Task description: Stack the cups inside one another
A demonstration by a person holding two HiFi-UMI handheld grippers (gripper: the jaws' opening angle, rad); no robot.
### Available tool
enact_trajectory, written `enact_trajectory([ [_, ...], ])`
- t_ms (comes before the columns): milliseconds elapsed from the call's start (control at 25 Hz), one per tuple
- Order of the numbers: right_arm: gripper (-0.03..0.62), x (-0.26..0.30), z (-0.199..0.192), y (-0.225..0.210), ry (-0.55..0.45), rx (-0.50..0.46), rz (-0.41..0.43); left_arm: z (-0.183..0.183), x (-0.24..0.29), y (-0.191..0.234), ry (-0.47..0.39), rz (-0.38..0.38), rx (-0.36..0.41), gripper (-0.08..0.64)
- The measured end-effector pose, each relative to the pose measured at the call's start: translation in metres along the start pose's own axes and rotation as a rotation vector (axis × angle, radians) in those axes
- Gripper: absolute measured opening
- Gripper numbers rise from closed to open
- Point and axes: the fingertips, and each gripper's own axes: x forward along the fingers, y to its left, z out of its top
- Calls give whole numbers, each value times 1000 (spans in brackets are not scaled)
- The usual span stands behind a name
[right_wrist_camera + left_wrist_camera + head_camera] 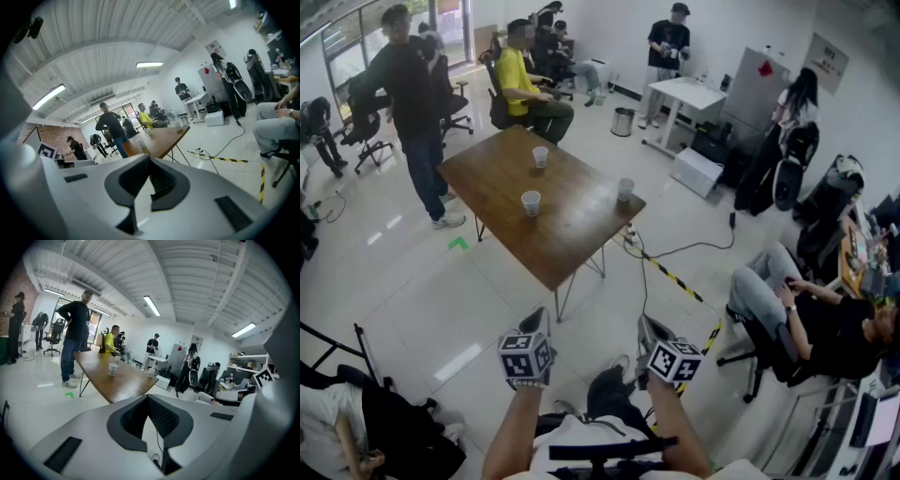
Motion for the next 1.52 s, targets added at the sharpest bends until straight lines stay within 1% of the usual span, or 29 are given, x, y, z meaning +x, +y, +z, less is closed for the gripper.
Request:
enact_trajectory([
  [240,9,10,-6,-9,0,4,-2,1,12,-4,16,-15,35,-11],
  [400,9,20,-1,-18,7,14,-3,4,27,-9,35,-24,51,-11],
  [520,14,35,6,-33,25,30,-8,7,45,-15,46,-21,49,-11],
  [640,26,55,23,-48,28,40,-7,13,67,-22,59,-18,48,-11],
  [760,29,79,45,-64,32,36,-36,26,92,-24,71,-19,50,-11],
  [880,35,110,66,-88,48,39,-51,39,122,-25,73,2,39,-11],
  [1160,60,165,120,-139,66,35,-24,71,194,-36,63,66,10,-11],
  [1280,65,183,133,-162,81,44,-6,79,218,-46,66,85,15,-11],
  [1320,83,189,136,-170,91,49,-3,79,225,-50,73,92,15,-9],
  [1360,87,194,137,-176,102,56,-3,77,230,-53,83,98,15,-9],
  [1520,94,208,140,-186,134,64,-3,74,244,-57,121,120,18,-9],
])
